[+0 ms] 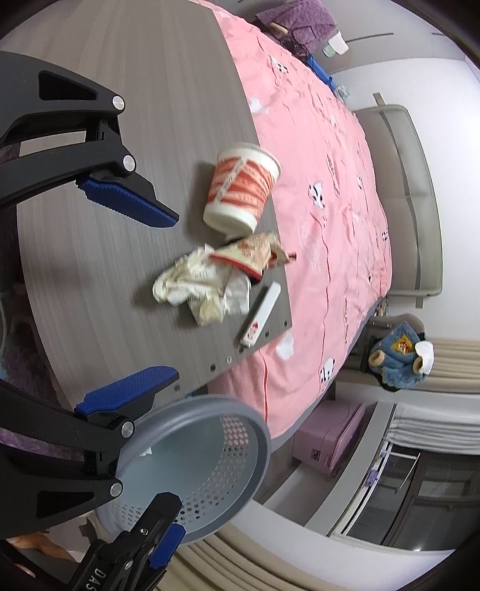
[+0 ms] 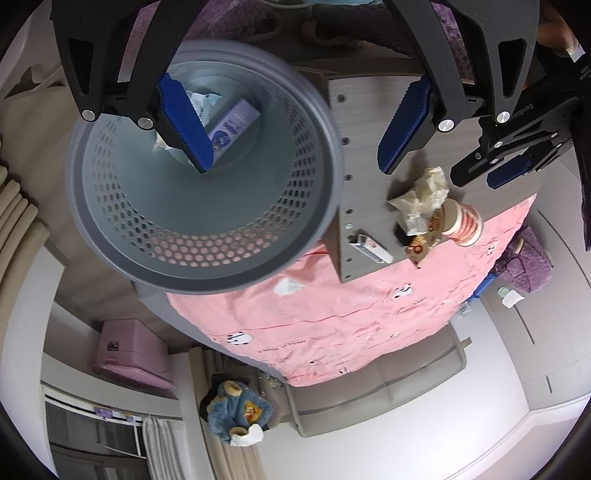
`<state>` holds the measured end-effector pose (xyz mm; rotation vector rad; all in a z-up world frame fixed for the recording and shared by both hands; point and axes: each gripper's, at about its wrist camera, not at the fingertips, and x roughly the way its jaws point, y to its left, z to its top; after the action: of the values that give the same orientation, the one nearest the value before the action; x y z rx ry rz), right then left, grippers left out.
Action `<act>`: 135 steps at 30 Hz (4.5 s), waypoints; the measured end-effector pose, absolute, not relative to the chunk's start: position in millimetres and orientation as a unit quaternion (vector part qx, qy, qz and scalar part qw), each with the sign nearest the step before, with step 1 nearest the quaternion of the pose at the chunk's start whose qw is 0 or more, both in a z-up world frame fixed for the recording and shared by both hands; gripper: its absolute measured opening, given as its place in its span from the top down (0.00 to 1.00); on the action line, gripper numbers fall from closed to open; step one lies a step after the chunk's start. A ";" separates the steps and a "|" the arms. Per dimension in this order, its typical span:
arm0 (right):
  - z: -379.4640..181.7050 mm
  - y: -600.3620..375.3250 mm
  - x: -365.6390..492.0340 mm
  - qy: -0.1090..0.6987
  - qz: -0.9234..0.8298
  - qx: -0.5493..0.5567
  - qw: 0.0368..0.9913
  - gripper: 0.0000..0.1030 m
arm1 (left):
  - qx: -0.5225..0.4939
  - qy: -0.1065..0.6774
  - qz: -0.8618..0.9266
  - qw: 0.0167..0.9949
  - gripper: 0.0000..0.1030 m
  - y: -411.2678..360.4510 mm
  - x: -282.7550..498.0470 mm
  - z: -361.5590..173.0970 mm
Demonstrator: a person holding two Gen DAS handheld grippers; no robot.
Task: Collect trash
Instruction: 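Withdraw both grippers from the basket back over the table, then grasp the crumpled white paper with the right gripper, then grasp the red-white paper cup with the left gripper while the right gripper holds the paper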
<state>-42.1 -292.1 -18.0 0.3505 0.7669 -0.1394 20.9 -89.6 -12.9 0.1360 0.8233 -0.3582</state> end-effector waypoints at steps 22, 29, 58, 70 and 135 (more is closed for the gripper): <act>-27.7 -198.7 37.2 0.404 0.033 0.111 0.907 0.12 | 0.015 0.407 -0.059 0.911 0.28 14.7 55.7 -27.3; -36.1 -180.6 66.2 0.419 0.051 0.089 0.902 0.08 | 0.003 0.412 -0.045 0.910 0.28 30.5 65.1 -31.9; -69.6 -155.4 122.0 0.466 0.045 0.043 0.883 0.10 | -0.015 0.430 -0.036 0.902 0.28 47.1 84.5 -45.4; -65.1 -150.1 108.4 0.458 0.058 0.035 0.886 0.37 | -0.016 0.426 -0.040 0.904 0.28 44.0 79.4 -41.4; -20.5 -259.1 47.2 0.392 0.041 0.150 0.907 0.42 | -0.154 0.481 0.042 0.862 0.26 -21.1 179.3 -37.0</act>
<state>47.2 -259.1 -20.5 0.3096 0.8103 0.0849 179.3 -21.1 -37.0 -0.3237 1.0098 0.0877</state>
